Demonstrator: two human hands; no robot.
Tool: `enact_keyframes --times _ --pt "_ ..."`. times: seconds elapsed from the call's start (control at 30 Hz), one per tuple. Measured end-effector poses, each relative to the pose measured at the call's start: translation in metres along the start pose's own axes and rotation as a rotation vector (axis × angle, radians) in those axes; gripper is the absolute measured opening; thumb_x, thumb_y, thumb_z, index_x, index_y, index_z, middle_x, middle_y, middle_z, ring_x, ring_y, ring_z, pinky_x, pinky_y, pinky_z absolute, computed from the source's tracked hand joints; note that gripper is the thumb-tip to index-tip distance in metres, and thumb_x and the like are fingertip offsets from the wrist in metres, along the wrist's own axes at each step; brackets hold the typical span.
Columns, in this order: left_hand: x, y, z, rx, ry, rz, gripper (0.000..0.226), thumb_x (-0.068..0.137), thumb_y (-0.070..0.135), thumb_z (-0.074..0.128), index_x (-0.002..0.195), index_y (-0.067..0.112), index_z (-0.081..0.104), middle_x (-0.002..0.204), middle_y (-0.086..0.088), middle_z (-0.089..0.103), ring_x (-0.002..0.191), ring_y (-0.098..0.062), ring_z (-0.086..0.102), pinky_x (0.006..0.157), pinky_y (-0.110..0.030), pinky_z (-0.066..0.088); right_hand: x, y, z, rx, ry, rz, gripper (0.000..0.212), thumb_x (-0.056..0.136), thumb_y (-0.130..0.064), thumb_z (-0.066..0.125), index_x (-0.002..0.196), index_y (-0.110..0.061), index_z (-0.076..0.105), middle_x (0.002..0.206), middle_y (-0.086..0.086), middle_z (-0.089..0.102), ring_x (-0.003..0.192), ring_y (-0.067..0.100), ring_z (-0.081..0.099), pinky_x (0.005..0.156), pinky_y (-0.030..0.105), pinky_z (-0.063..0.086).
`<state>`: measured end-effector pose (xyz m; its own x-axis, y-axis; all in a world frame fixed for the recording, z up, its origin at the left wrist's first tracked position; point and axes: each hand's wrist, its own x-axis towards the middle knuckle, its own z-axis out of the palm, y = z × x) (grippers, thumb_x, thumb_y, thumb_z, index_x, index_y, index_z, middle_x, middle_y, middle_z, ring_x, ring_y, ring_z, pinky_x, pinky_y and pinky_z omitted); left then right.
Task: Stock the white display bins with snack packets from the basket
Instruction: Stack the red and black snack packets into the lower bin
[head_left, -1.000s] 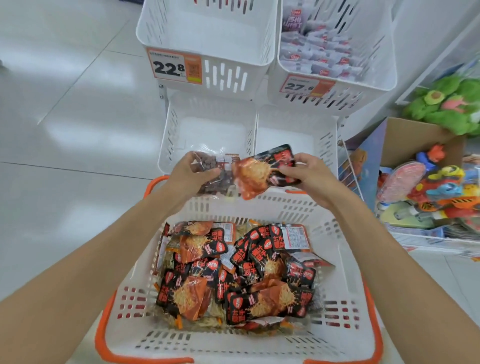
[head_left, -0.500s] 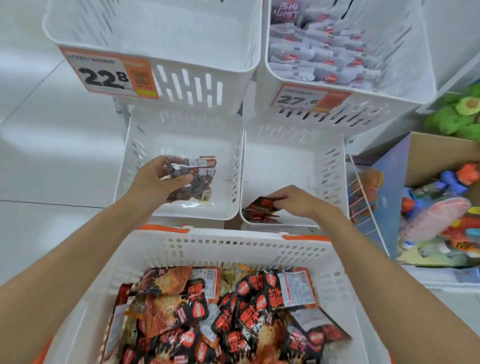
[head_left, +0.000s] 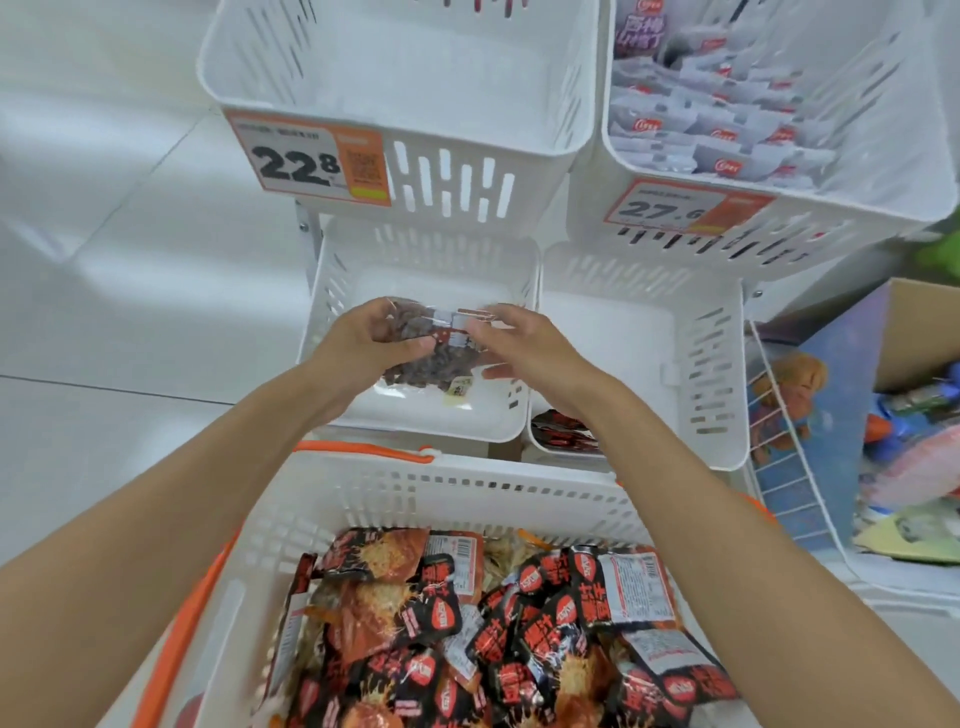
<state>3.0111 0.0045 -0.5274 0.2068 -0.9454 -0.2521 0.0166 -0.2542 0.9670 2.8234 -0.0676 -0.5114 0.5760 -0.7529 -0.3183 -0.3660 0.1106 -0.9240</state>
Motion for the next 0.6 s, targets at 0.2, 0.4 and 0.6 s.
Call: enact_keyframes --times 0.2,0.4,0.6 --pt "0.001 0.007 -0.054 0.034 0.010 -0.027 0.025 0.090 0.013 0.066 0.114 0.017 0.068 0.105 -0.001 0.072 0.099 -0.019 0.068 0.087 -0.034 0.051 0.025 -0.016 0.024 0.083 -0.056 -0.007 0.020 0.101 -0.026 0.052 0.107 -0.013 0.066 0.100 0.009 0.072 0.085 0.018 0.070 0.090 0.034 0.056" --pt "0.014 -0.012 -0.078 0.041 0.160 -0.033 0.027 0.084 0.010 0.073 0.108 0.005 0.063 0.098 -0.011 0.074 0.091 -0.024 0.072 0.082 -0.036 0.059 0.053 -0.010 0.041 0.168 -0.093 0.074 0.030 0.102 -0.025 0.048 0.122 -0.009 0.063 0.116 0.016 0.069 0.104 0.029 0.068 0.095 0.036 0.054" --pt "0.014 -0.031 -0.080 -0.141 0.167 -0.169 0.023 0.084 0.004 0.071 0.101 0.004 0.056 0.112 -0.022 0.068 0.089 -0.028 0.071 0.073 -0.035 0.061 0.061 0.005 0.049 0.168 -0.205 0.178 0.059 0.085 -0.004 0.070 0.135 -0.029 0.049 0.115 0.005 0.068 0.106 0.017 0.067 0.095 0.030 0.051"
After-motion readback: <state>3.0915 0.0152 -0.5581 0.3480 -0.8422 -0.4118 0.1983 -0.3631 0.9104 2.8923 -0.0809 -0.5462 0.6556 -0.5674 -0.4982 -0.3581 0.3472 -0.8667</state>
